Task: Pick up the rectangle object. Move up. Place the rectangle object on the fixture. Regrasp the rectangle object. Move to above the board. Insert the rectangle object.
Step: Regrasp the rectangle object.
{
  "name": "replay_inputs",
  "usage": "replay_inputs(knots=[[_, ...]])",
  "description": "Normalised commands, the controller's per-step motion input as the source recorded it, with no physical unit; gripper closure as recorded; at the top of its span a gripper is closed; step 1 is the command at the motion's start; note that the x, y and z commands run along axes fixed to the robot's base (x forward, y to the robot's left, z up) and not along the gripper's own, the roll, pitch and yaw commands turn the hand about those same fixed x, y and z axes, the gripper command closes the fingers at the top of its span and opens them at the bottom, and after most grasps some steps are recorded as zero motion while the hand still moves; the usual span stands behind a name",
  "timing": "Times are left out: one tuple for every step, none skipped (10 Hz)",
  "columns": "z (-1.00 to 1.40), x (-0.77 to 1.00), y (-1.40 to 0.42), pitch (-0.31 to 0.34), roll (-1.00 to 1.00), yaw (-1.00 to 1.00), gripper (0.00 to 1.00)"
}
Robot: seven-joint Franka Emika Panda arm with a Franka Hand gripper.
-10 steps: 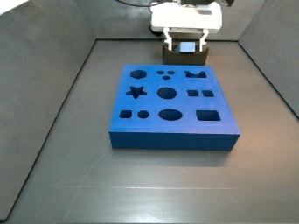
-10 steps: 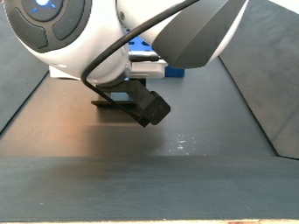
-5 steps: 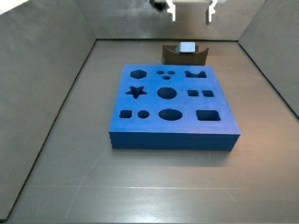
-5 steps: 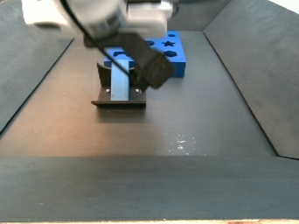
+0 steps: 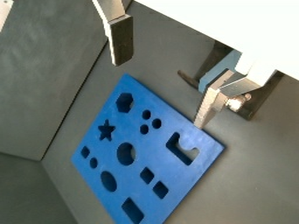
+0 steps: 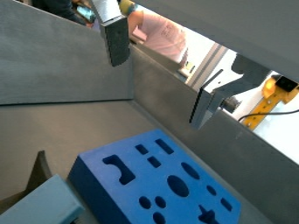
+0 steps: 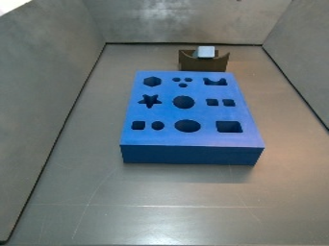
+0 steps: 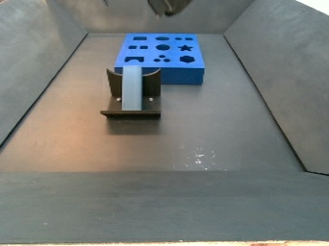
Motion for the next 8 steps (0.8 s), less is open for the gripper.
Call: replay_inputs(knots=[[-0.06,-0.02,0.04,0.038,1.00,0.03,0.00],[-0.01,-0.03,0.07,0.033,1.00,0.03,0.00],[0.00,-0.04,0.03,0.031,1.00,0.03,0.00],[0.02,-0.04,-0.01,0.027,1.00,0.03,0.00],[0.02,-0.04,-0.03,0.023,1.00,0.03,0.00],[0.01,-0.04,-0.04,0.016,1.00,0.03,0.00],[0.01,-0.05,-0.03,0.013,1.00,0.03,0.00],[0.01,-0.04,-0.03,0.006,1.00,0.03,0.00]])
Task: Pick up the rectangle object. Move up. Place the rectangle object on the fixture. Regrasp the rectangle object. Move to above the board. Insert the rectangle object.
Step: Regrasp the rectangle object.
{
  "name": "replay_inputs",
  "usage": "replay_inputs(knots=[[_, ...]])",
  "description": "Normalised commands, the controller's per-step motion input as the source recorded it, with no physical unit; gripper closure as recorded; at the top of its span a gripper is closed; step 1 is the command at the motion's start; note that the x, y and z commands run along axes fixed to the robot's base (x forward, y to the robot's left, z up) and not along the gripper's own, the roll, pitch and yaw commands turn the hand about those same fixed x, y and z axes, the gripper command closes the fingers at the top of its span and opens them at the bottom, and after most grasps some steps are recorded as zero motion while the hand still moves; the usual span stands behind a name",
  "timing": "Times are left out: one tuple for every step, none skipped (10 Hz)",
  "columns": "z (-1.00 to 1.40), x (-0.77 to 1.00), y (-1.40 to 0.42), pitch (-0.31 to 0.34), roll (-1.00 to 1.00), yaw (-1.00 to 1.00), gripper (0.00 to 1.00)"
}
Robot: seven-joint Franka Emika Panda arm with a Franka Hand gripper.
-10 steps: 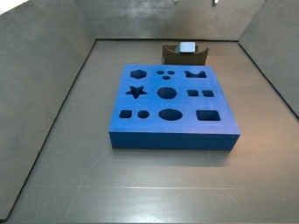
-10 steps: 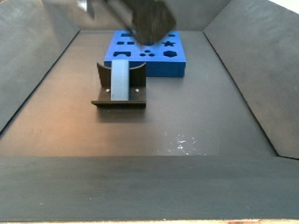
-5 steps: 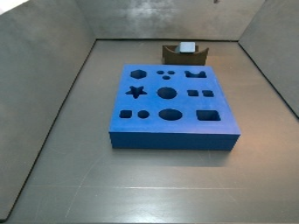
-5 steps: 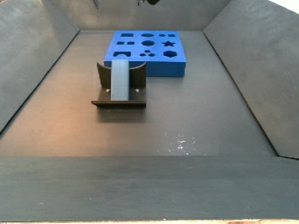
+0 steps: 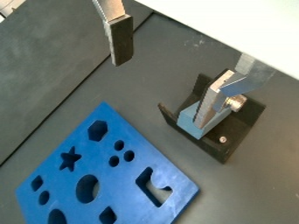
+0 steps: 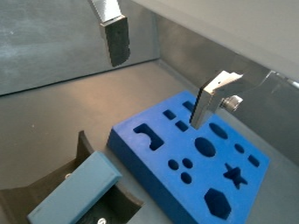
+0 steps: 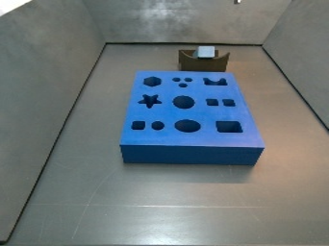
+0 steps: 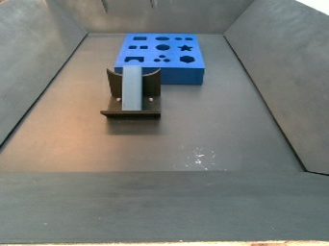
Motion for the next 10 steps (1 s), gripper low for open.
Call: replay_inputs(knots=[[0.01,-0.04,-0.02,-0.001,1.00,0.03,0.00],[0.01,-0.04,-0.03,-0.004,1.00,0.03,0.00],[0.02,-0.04,-0.03,-0.013,1.00,0.03,0.00],[0.02,-0.03,-0.02,-0.017,1.00,0.03,0.00],[0.01,-0.03,-0.02,-0.023,1.00,0.03,0.00],[0.02,-0.03,-0.02,-0.029,1.00,0.03,0.00],[0.02,-0.03,-0.02,-0.036,1.00,0.03,0.00],[0.02,-0.02,-0.02,-0.041,1.00,0.03,0.00],[0.02,-0.02,-0.02,-0.045,1.00,0.03,0.00],[0.02,-0.02,-0.02,-0.047,1.00,0.03,0.00]])
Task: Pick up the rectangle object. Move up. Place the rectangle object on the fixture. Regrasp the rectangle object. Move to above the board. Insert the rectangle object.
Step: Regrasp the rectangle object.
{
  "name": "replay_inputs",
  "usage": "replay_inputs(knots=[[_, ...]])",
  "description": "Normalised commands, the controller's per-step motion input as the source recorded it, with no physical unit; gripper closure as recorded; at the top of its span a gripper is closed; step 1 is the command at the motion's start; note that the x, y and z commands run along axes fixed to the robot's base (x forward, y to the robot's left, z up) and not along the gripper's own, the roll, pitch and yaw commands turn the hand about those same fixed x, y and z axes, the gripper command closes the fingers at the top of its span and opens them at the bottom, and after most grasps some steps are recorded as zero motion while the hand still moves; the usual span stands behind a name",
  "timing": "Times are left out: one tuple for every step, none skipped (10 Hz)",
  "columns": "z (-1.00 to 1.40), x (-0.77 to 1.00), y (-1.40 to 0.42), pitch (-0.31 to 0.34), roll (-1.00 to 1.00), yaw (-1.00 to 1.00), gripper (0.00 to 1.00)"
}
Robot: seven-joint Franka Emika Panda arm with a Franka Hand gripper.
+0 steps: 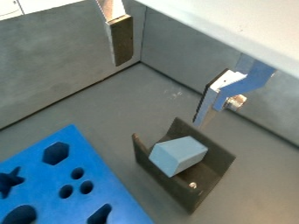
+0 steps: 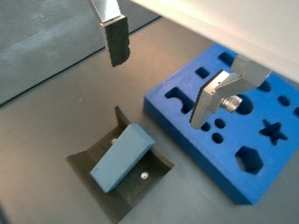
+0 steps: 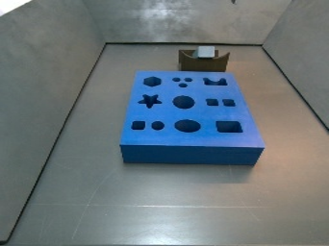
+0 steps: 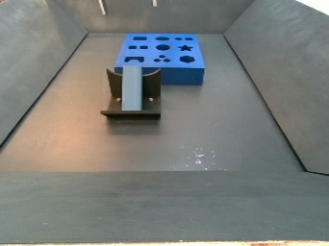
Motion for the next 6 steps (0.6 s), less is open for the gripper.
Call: replay_inputs(knots=[[0.01,-0.03,-0.02,-0.048,1.00,0.03,0.00],[0.01,-0.03,-0.02,-0.048,1.00,0.03,0.00],[0.02,-0.02,-0.02,-0.048,1.00,0.03,0.00],[0.02,-0.02,-0.02,-0.046,1.00,0.03,0.00],[0.01,-0.01,-0.02,-0.045,1.00,0.03,0.00],[0.01,-0.01,-0.02,-0.040,1.00,0.03,0.00]])
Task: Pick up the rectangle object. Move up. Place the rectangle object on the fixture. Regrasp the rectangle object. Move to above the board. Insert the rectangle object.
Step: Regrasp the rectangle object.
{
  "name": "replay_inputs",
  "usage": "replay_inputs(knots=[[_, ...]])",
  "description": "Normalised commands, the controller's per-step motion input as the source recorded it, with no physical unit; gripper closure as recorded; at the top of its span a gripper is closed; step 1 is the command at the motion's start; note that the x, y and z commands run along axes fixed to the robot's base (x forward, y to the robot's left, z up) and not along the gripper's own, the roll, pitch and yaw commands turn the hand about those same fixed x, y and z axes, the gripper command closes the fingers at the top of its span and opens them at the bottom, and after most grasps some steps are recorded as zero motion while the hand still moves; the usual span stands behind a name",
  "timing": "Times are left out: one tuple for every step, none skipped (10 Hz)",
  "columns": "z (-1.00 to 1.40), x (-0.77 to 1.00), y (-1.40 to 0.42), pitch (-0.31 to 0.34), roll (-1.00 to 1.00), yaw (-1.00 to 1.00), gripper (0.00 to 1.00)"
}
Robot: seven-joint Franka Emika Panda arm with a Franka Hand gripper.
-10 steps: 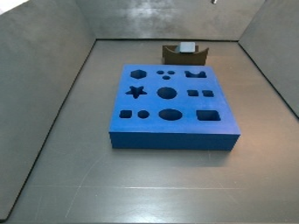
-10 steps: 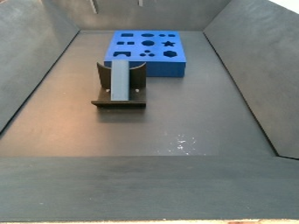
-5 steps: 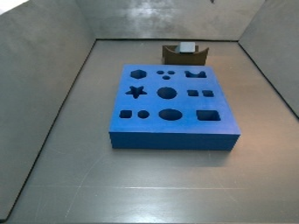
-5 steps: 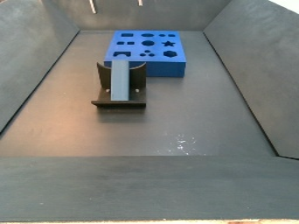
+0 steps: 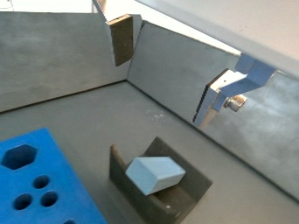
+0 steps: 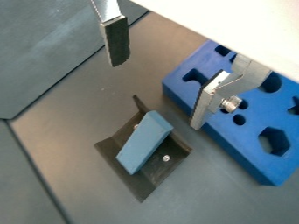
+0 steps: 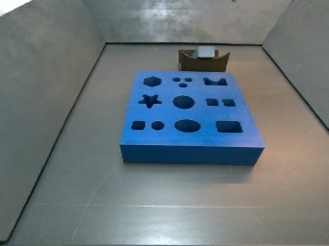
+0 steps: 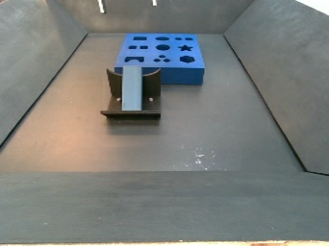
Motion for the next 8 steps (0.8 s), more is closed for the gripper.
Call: replay_inputs(knots=[[0.01,0.00,-0.02,-0.035,1.00,0.03,0.00],[0.00,0.00,-0.02,-0.033,1.00,0.03,0.00],[0.00,0.01,-0.02,-0.024,1.00,0.03,0.00],[-0.01,0.02,-0.02,-0.019,1.00,0.03,0.00],[-0.01,0.03,-0.03,-0.010,1.00,0.03,0.00],[-0.01,0.03,-0.03,0.006,1.00,0.03,0.00],[-0.01,0.04,-0.03,0.015,1.00,0.03,0.00],[-0.02,0.05,-0.03,0.036,1.00,0.04,0.00]])
